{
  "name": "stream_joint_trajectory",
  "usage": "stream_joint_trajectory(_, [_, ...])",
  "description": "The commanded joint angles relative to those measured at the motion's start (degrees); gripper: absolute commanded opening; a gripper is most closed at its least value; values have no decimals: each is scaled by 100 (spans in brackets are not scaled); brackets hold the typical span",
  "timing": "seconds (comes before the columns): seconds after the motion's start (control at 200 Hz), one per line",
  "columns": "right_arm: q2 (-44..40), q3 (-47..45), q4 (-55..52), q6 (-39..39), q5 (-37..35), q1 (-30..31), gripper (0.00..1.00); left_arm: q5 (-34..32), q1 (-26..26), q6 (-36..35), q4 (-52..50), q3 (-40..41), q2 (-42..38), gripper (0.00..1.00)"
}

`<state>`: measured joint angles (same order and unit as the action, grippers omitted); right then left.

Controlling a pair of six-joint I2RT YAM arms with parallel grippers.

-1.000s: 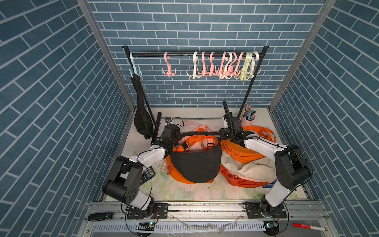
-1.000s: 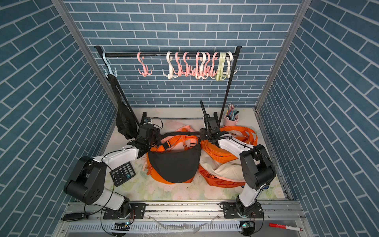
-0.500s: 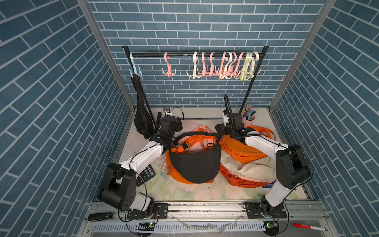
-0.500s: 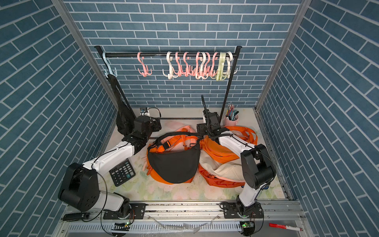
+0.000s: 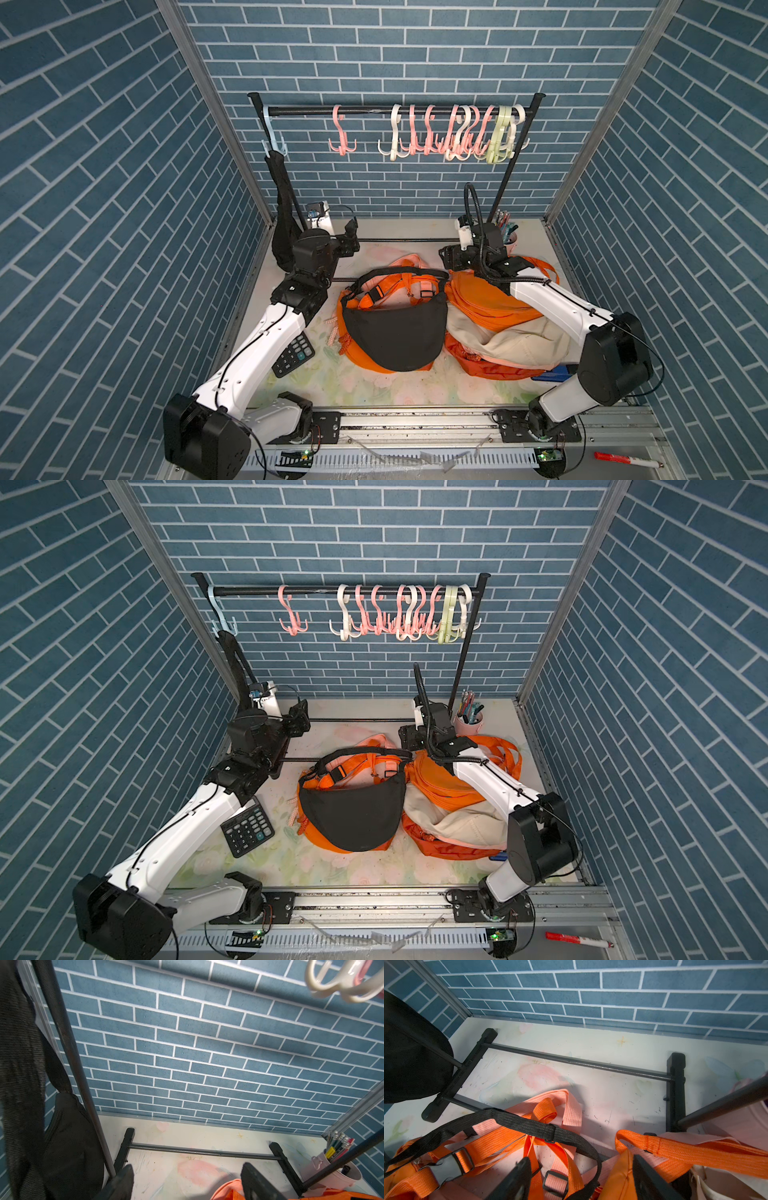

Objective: Take the bag off the hook
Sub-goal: Place the bag inside the bag, then pick up the bag from the hook.

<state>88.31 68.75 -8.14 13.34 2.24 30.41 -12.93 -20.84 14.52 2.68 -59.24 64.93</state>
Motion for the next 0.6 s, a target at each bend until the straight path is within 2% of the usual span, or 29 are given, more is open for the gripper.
stream_joint_trajectory(0.0, [-200,178,-194,-266,-68,206,76,167,151,-79,-430,-67,-458,82])
stream_joint_trajectory(0.09, [-218,267,-261,-313,-110,347,76,225,372,-16,-624,24,-808,82])
stream_joint_trajectory(0.22, [-237,388,-288,-363,-103,558,76,944,1184,440,-708,327,-1286,81])
stream_joint_trajectory(0.34, [-205,519,-305,-376,6,718,76,1192,1732,536,-865,474,-1538,79])
stream_joint_trajectory(0.595, [-95,697,-308,-368,242,914,75,1059,2149,367,-909,564,-1467,72])
